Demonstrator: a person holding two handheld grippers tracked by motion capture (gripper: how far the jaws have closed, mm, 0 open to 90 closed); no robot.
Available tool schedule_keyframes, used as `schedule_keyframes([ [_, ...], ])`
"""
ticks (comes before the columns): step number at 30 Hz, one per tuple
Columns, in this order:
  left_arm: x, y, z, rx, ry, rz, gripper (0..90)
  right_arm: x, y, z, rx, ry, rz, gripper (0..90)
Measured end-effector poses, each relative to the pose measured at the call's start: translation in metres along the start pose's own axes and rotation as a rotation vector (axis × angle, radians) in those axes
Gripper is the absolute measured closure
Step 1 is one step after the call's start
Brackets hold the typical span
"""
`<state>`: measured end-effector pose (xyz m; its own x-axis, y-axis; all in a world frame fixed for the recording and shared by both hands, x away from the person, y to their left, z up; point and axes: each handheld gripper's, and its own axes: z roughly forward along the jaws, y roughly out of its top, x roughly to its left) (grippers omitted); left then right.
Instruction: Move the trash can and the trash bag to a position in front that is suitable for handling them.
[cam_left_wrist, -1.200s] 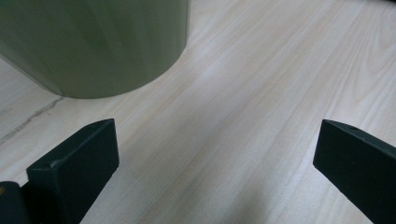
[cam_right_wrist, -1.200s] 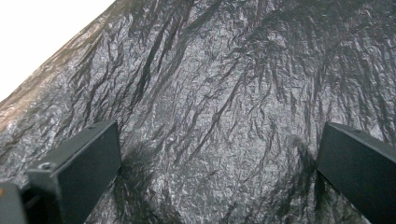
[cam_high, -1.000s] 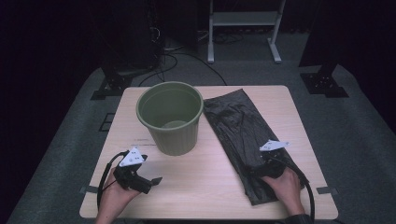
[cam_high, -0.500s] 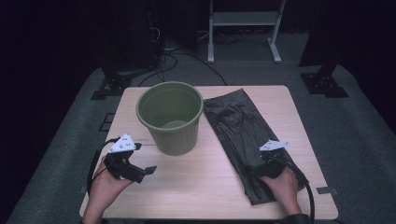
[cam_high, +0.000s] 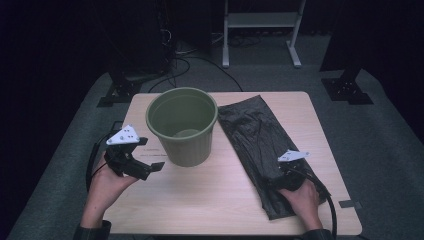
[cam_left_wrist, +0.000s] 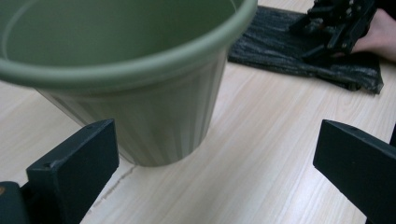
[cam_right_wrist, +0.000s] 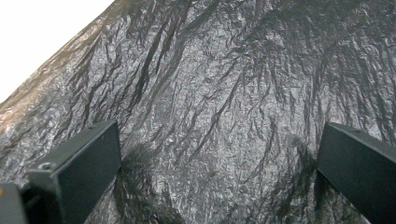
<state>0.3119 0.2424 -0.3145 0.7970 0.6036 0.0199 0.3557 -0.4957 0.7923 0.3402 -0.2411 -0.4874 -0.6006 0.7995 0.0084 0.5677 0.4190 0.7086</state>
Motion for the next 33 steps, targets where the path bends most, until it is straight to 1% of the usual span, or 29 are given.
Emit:
schedule_keyframes([
  [6, 0.008, 0.019, -0.005, -0.029, -0.002, -0.001, 0.0, 0.0, 0.0, 0.0, 0.0, 0.0, 0.0, 0.0],
  [8, 0.011, 0.024, -0.006, -0.03, -0.005, 0.004, 0.0, 0.0, 0.0, 0.0, 0.0, 0.0, 0.001, 0.0],
  [9, 0.011, 0.024, -0.006, -0.03, -0.005, 0.004, 0.0, 0.0, 0.0, 0.0, 0.0, 0.0, 0.0, 0.0],
  [10, 0.015, 0.029, -0.006, -0.043, -0.004, 0.003, 0.0, 0.0, 0.0, 0.0, 0.0, 0.0, 0.001, 0.0],
  [12, 0.02, 0.035, -0.006, -0.041, 0.004, 0.005, 0.0, 0.0, 0.0, 0.0, 0.0, 0.0, 0.0, 0.0],
  [13, 0.02, 0.035, -0.006, -0.041, 0.004, 0.005, 0.0, 0.0, 0.0, 0.0, 0.0, 0.0, 0.0, 0.0],
  [17, 0.03, 0.044, -0.006, -0.057, 0.014, 0.001, 0.0, 0.0, 0.0, 0.0, 0.0, 0.0, 0.001, 0.0],
  [18, 0.035, 0.047, -0.005, -0.054, 0.021, 0.006, 0.0, 0.0, 0.0, 0.0, 0.0, 0.001, 0.001, 0.0],
  [19, 0.035, 0.047, -0.005, -0.054, 0.021, 0.006, 0.0, 0.0, 0.0, 0.0, 0.0, 0.001, 0.001, 0.0],
  [22, 0.046, 0.053, 0.0, -0.052, 0.023, 0.002, 0.0, 0.0, 0.0, 0.0, 0.0, 0.001, 0.001, 0.0],
  [25, 0.054, 0.057, 0.003, -0.056, 0.035, 0.004, 0.0, 0.0, 0.0, 0.0, 0.0, 0.0, 0.0, 0.0],
  [26, 0.059, 0.058, 0.005, -0.056, 0.043, 0.004, 0.0, 0.0, 0.0, 0.0, 0.0, 0.0, 0.002, 0.0],
  [27, 0.062, 0.059, 0.007, -0.057, 0.043, 0.002, 0.0, 0.0, 0.0, 0.0, 0.0, 0.0, 0.002, 0.0],
  [28, 0.064, 0.06, 0.008, -0.053, 0.048, 0.001, 0.0, 0.0, 0.0, 0.0, 0.0, 0.0, 0.003, 0.0],
  [29, 0.064, 0.06, 0.008, -0.053, 0.048, 0.001, 0.0, 0.0, 0.0, 0.0, 0.0, 0.0, 0.003, 0.0],
  [30, 0.068, 0.06, 0.01, -0.047, 0.054, 0.003, 0.0, 0.0, 0.0, 0.0, 0.0, 0.001, 0.002, 0.0],
  [32, 0.076, 0.06, 0.015, -0.036, 0.06, -0.006, 0.0, 0.0, 0.0, 0.0, 0.0, 0.001, 0.002, 0.0],
  [33, 0.076, 0.06, 0.015, -0.036, 0.06, -0.006, 0.0, 0.0, 0.0, 0.0, 0.0, 0.001, 0.002, 0.0],
])
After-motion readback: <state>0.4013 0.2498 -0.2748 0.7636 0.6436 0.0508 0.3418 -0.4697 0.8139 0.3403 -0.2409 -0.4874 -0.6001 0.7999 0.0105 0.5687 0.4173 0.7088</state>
